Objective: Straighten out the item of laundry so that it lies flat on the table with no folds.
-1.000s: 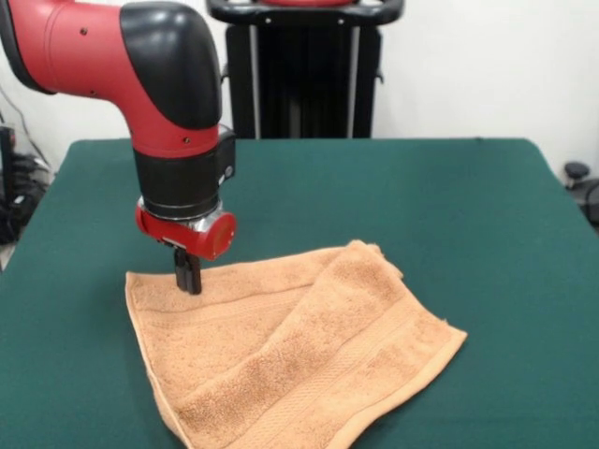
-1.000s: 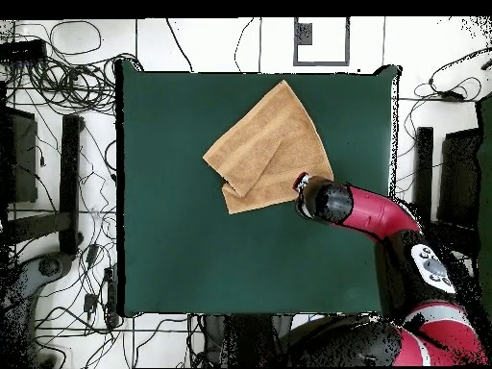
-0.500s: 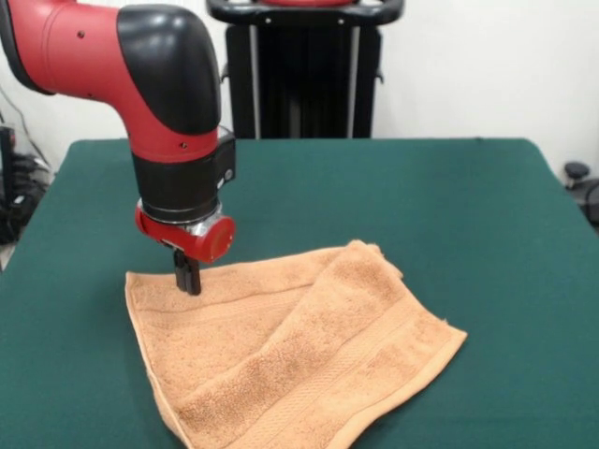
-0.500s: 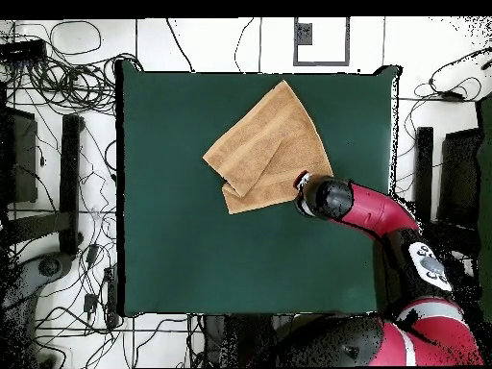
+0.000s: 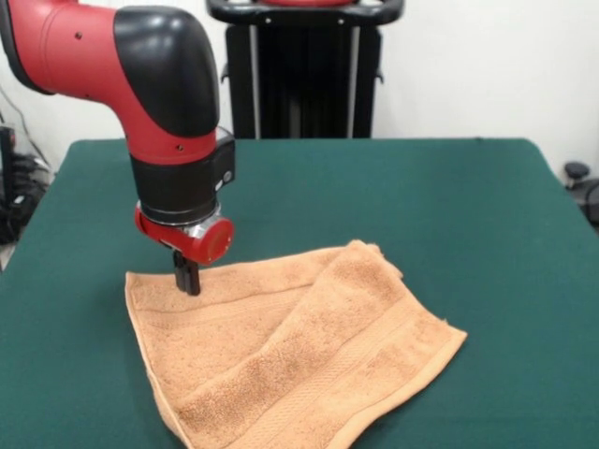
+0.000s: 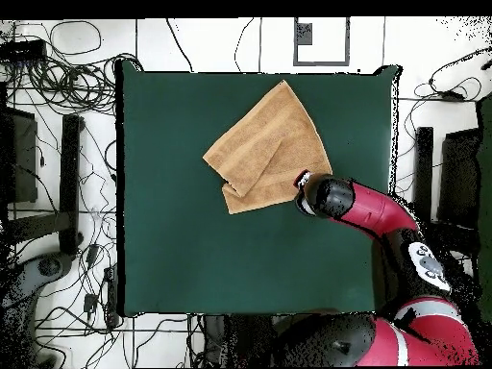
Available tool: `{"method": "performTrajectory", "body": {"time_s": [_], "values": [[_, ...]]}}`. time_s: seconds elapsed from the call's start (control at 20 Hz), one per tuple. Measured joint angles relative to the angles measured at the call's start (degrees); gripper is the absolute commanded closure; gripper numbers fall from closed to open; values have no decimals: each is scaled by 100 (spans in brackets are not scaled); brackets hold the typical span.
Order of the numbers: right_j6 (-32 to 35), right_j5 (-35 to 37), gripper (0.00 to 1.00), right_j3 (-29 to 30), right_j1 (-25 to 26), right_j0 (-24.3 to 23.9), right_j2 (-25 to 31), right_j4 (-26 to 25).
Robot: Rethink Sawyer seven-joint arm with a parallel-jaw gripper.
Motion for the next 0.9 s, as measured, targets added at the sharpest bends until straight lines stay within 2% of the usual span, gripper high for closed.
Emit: {"method": "performTrajectory", "body": {"time_s": [0.9], "values": [[0,-7,100,0,35,52,-112,256]]}}
